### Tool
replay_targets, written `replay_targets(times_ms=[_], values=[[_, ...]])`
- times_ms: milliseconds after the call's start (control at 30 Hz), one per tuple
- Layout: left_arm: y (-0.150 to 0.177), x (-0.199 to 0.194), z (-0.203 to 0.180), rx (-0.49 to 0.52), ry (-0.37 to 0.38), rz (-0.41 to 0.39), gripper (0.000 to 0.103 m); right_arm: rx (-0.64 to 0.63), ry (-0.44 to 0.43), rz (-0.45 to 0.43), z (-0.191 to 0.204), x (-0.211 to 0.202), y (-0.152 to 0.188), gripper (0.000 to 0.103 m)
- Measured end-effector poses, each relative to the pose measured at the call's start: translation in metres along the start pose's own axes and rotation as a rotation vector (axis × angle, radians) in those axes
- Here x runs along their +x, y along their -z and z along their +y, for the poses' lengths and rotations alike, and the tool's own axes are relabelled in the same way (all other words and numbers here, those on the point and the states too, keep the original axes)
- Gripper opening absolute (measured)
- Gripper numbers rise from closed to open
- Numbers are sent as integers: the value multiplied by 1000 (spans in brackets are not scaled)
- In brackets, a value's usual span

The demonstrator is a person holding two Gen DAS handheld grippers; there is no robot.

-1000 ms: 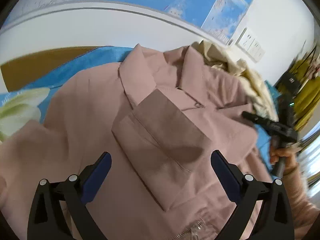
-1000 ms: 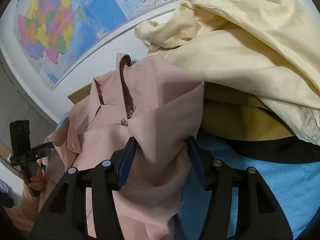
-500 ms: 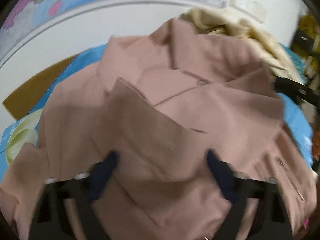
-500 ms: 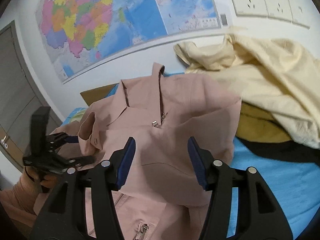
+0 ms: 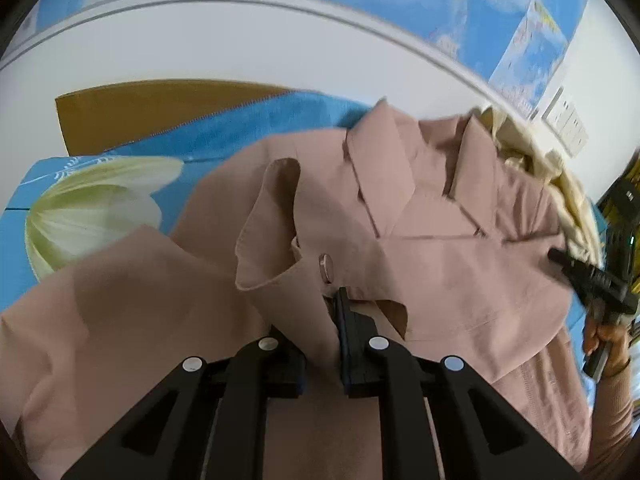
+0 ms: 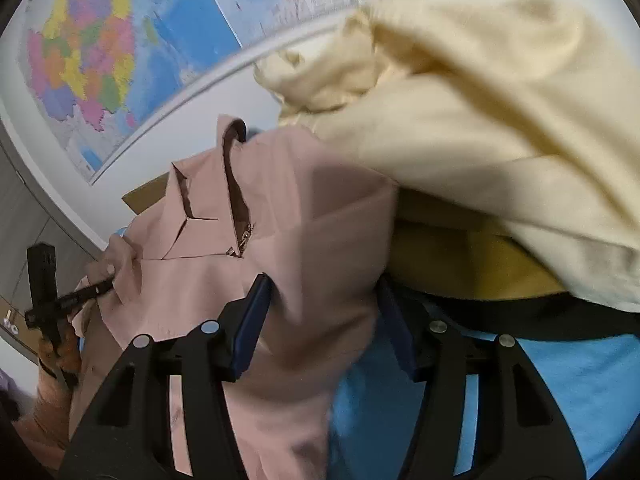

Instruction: Fold large clothes

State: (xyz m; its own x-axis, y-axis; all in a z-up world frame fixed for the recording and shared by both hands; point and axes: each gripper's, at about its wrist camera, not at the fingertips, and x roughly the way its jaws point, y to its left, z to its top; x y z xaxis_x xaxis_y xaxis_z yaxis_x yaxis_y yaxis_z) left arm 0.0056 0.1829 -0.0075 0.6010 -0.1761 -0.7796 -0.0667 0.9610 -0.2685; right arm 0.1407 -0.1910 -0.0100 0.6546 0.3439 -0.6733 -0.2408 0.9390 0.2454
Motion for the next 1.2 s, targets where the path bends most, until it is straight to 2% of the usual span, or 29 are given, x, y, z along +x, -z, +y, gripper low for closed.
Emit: replay_targets(times_ms=[33, 100, 200, 267, 300, 367, 400, 433, 467, 500, 533, 600, 667, 767, 833, 900, 967, 1033, 1133, 1167, 1200], values=[[1, 2, -2, 15, -8, 0, 11, -24, 0, 4, 6, 3, -3, 30], [5, 4, -1, 34, -16, -2, 11, -76, 14, -11, 17, 0, -8, 6], [1, 2, -2, 45, 1, -16, 11, -99, 80, -99, 23, -20, -19, 5], [-2, 4, -6, 52, -2, -13, 24, -75, 144, -138, 18, -27, -24, 5], [-3, 7, -9, 64, -25, 1, 35, -61, 160, -130, 13, -25, -25, 5], [-4, 15, -15, 106, -70, 33, 37, -43, 176, -71, 8, -12, -22, 6], [-4, 14, -17, 117, -82, 25, 38, -46, 185, -52, 7, -8, -20, 11], [-4, 12, -18, 122, -81, 22, 44, -50, 198, -33, 8, -6, -16, 18], [-3, 7, -17, 117, -71, 20, 46, -46, 217, -40, 9, -9, -13, 23], [-4, 1, -14, 109, -65, 11, 50, -50, 224, -55, 12, -13, -11, 38], [-3, -7, -12, 103, -86, -4, 61, -67, 232, -88, 18, -23, -8, 46], [0, -33, -4, 107, -178, -58, 73, -91, 257, -138, 30, -40, -3, 48], [5, -62, 5, 115, -223, -106, 74, -111, 262, -184, 43, -55, 2, 51], [15, -107, 24, 126, -321, -163, 79, -149, 220, -216, 66, -67, 8, 53], [27, -130, 39, 136, -403, -160, 82, -193, 98, -181, 89, -62, 16, 56], [38, -141, 55, 137, -455, -134, 82, -240, -4, -128, 106, -53, 24, 57], [50, -141, 72, 139, -482, -79, 82, -286, -134, -57, 133, -37, 35, 59], [57, -133, 82, 147, -519, -29, 82, -329, -227, 19, 159, -18, 46, 60], [68, -118, 98, 148, -544, 43, 81, -391, -313, 117, 196, 8, 62, 60], [70, -114, 104, 145, -544, 63, 78, -417, -356, 156, 211, 15, 69, 60], [73, -115, 108, 144, -531, 76, 67, -432, -387, 186, 220, 20, 75, 61]])
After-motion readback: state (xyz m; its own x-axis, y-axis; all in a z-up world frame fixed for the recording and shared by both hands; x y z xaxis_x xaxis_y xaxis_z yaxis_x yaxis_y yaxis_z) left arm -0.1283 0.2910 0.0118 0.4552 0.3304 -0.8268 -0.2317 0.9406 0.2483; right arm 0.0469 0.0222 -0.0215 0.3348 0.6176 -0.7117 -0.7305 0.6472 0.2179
